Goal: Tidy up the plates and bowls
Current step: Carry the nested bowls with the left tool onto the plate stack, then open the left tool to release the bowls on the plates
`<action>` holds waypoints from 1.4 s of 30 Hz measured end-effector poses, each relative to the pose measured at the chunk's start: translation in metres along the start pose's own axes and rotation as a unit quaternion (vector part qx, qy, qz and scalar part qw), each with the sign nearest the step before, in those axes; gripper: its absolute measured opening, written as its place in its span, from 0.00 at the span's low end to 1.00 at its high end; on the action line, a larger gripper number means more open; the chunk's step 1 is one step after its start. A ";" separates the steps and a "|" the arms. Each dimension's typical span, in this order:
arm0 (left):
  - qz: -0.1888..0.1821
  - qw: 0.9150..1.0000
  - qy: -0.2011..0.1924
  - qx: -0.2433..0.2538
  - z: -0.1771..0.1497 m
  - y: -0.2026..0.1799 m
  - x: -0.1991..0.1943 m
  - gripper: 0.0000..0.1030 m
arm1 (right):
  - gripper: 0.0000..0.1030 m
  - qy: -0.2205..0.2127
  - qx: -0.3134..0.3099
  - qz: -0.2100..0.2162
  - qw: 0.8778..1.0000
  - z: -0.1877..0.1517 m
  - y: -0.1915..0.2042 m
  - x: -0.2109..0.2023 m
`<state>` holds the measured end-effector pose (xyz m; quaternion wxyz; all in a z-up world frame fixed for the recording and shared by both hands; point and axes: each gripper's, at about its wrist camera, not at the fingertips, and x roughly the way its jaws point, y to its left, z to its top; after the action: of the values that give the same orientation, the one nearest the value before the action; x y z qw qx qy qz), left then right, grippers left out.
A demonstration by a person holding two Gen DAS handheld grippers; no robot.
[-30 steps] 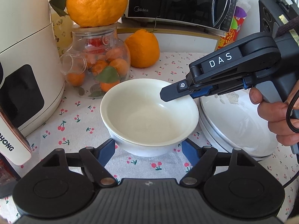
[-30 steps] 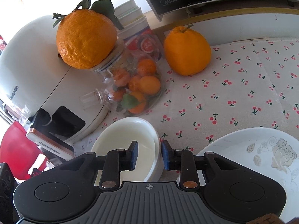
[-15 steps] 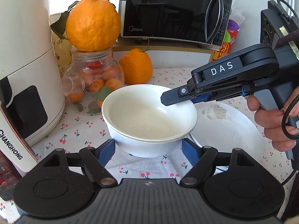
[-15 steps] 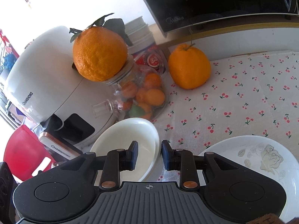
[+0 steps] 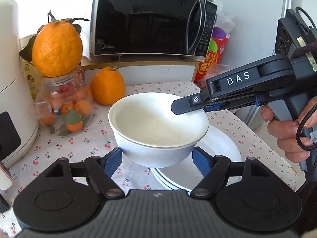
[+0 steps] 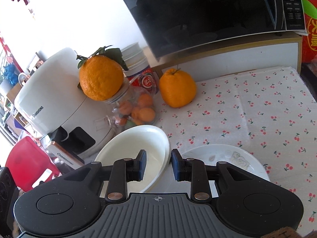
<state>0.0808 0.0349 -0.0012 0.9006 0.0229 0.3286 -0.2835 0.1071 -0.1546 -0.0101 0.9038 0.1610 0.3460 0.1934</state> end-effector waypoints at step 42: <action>-0.040 0.995 0.054 0.078 -0.015 -0.055 0.041 0.89 | 0.44 0.029 0.003 -0.080 0.996 -0.016 -0.055 -0.022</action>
<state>0.0684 -0.0285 -0.0302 0.8650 0.0954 0.3538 -0.3429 0.0938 -0.2099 -0.0321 0.9056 0.1297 0.3844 0.1241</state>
